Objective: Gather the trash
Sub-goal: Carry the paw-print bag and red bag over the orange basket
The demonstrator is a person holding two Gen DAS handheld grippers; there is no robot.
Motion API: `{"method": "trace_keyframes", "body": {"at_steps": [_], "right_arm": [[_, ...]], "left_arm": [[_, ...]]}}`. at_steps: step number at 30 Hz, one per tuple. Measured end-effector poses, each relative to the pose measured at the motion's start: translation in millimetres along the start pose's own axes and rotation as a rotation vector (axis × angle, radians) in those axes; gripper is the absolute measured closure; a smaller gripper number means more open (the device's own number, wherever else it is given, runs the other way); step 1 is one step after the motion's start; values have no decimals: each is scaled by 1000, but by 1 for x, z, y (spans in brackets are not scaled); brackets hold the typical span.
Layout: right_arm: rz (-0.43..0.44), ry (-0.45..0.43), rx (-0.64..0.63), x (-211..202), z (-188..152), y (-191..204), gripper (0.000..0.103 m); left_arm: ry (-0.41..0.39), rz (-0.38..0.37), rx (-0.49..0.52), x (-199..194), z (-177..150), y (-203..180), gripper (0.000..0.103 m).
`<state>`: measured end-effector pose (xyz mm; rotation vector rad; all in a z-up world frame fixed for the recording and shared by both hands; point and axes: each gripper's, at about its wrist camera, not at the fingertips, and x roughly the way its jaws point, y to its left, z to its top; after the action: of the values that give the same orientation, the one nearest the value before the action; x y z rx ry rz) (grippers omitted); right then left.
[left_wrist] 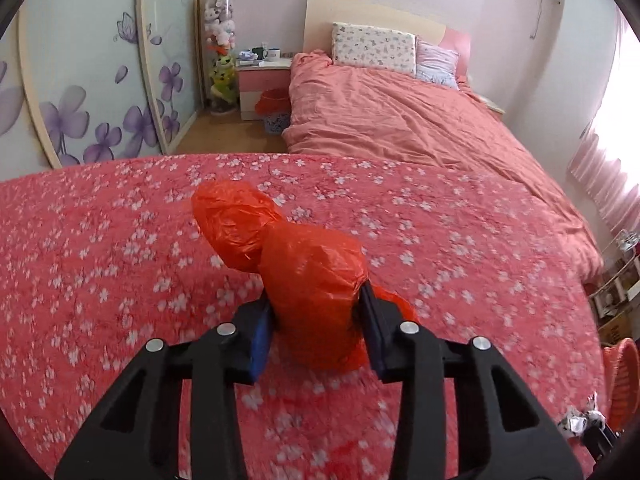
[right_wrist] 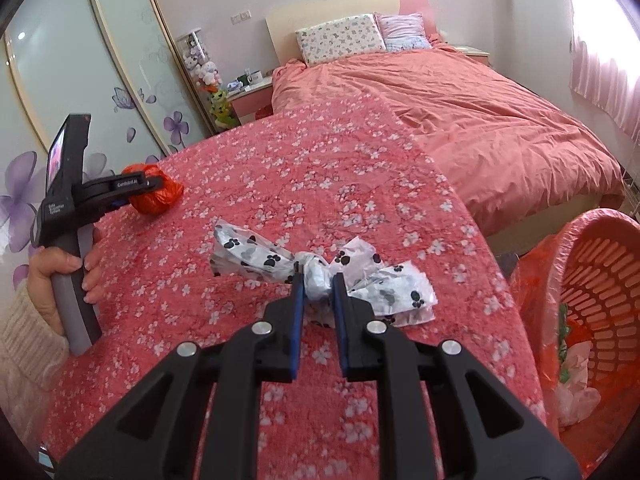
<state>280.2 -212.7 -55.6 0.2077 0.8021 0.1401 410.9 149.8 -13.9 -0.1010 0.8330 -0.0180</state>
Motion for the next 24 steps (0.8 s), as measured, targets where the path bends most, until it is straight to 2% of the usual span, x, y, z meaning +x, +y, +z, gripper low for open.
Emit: {"method": "trace_keyframes", "body": {"at_steps": [10, 18, 24], "right_arm": [[-17, -103, 31, -60, -4, -4, 88], [-70, -211, 44, -116, -18, -10, 88], [-121, -300, 61, -153, -32, -17, 88]], "left_arm": [[-67, -36, 61, -69, -25, -28, 64], [-134, -124, 134, -138, -57, -61, 64], [-173, -195, 201, -172, -82, -88, 64]]}}
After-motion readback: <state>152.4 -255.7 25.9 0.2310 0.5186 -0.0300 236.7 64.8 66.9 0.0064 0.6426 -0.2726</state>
